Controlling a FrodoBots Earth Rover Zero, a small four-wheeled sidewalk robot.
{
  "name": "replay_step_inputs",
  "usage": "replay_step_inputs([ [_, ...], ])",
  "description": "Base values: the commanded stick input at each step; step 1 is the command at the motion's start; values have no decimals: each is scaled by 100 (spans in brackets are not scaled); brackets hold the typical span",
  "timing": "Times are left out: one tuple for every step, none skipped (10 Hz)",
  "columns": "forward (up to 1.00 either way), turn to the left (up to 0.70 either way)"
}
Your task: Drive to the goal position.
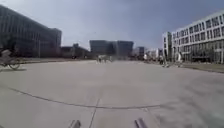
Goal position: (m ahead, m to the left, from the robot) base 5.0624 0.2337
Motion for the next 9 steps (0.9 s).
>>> replay_step_inputs([
  [85,-9],
  [85,-2],
  [85,1],
  [85,1],
  [85,1],
  [85,1],
  [85,1],
  [85,1],
  [85,1],
])
